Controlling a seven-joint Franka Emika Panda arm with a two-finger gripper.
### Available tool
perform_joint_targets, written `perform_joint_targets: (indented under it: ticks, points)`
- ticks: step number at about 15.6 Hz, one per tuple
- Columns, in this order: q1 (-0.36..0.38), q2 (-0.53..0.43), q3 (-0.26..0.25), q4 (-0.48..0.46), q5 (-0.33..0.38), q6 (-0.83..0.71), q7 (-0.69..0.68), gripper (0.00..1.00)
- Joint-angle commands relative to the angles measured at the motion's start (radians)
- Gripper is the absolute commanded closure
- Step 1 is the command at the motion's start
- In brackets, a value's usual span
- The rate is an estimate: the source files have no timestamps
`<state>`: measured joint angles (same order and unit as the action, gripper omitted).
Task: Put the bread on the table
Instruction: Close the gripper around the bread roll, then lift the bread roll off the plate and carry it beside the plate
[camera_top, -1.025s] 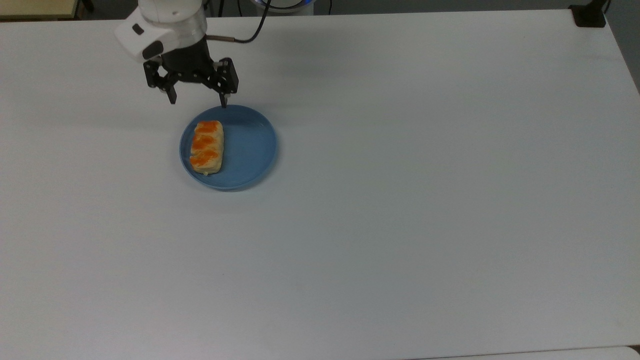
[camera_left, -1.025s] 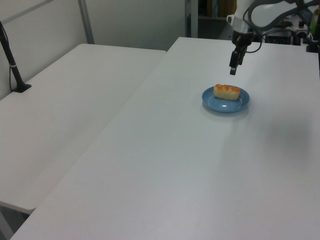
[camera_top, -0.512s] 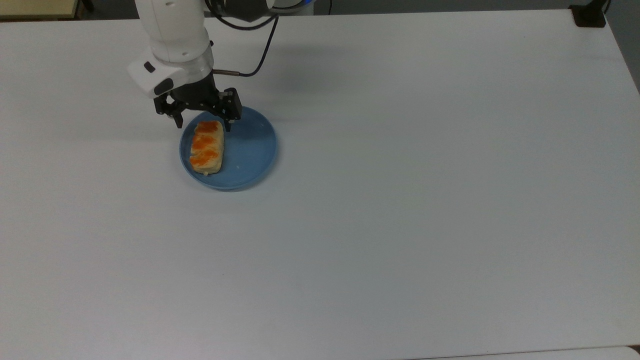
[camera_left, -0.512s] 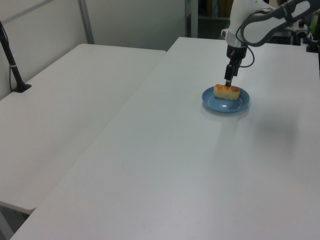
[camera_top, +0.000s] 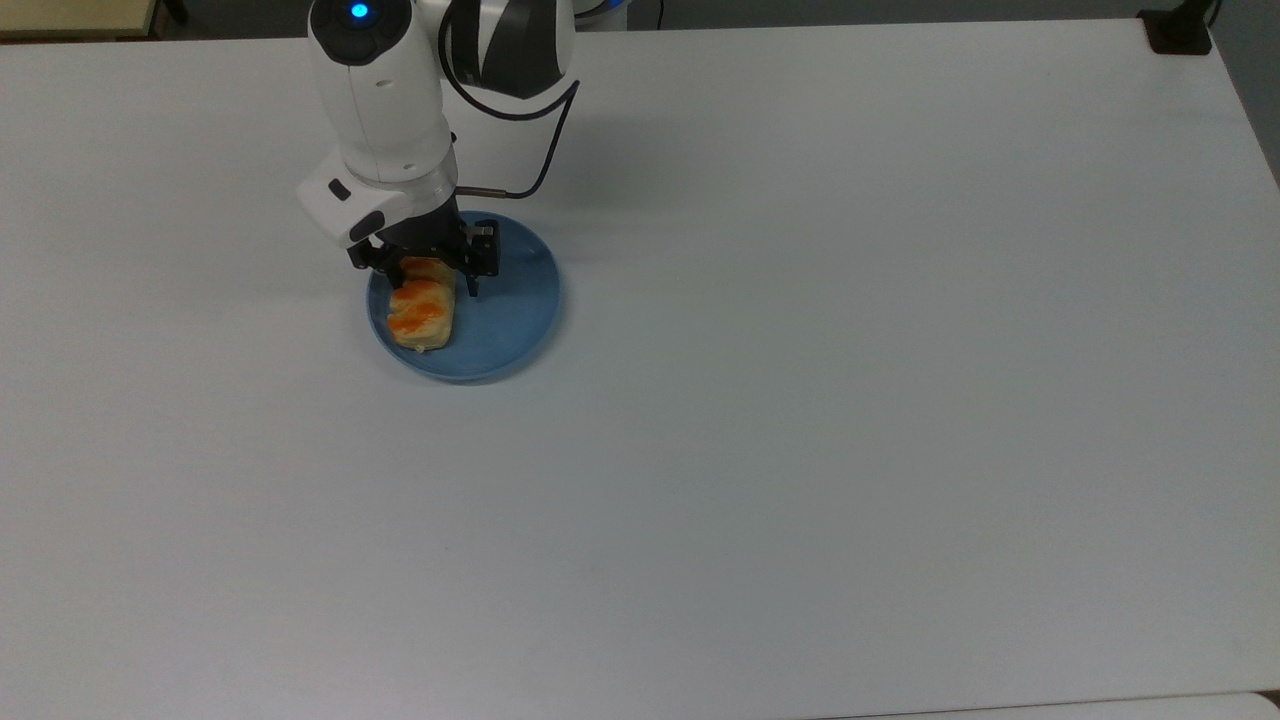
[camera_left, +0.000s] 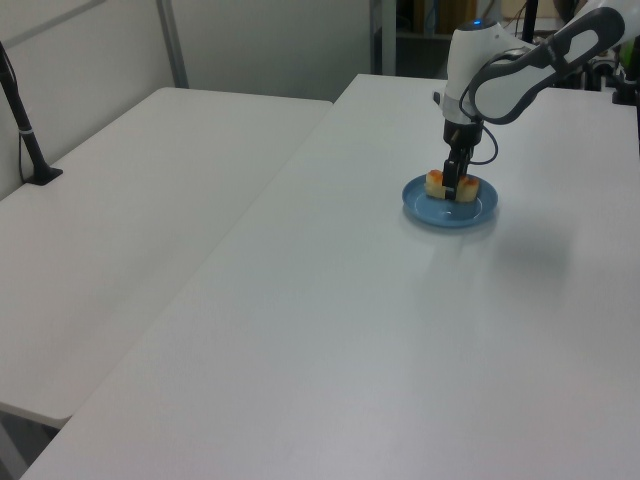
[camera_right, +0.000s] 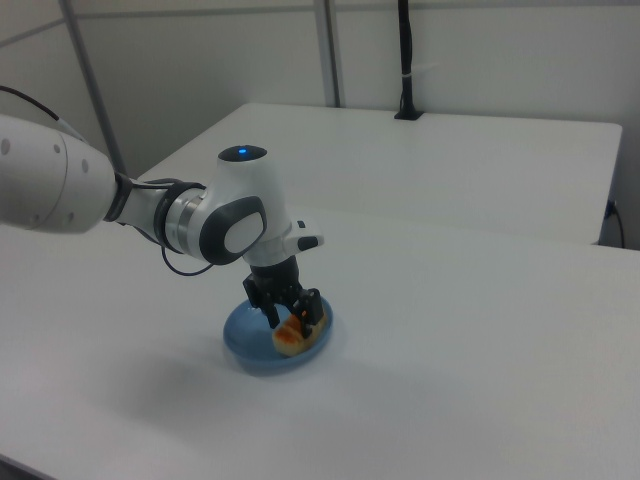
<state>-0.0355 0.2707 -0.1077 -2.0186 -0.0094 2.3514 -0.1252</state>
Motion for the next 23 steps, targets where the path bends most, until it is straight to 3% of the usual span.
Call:
perform_joint_targets:
  ticks: [1, 5, 8, 10, 12, 17, 23]
  points:
    - [0.014, -0.002, -0.007, 0.015, -0.011, 0.011, 0.039, 0.99]
    - [0.009, -0.007, -0.007, 0.096, -0.009, -0.039, 0.038, 1.0]
    - [0.014, 0.031, -0.004, 0.28, -0.007, -0.228, 0.044, 1.0]
    - [0.014, 0.073, 0.015, 0.361, -0.011, -0.257, 0.083, 1.0]
    - [0.014, 0.131, 0.039, 0.432, -0.015, -0.258, 0.12, 1.0]
    - [0.051, 0.257, 0.04, 0.569, -0.008, -0.239, 0.125, 1.0]
    - [0.078, 0.329, 0.04, 0.586, -0.012, -0.078, 0.205, 1.0]
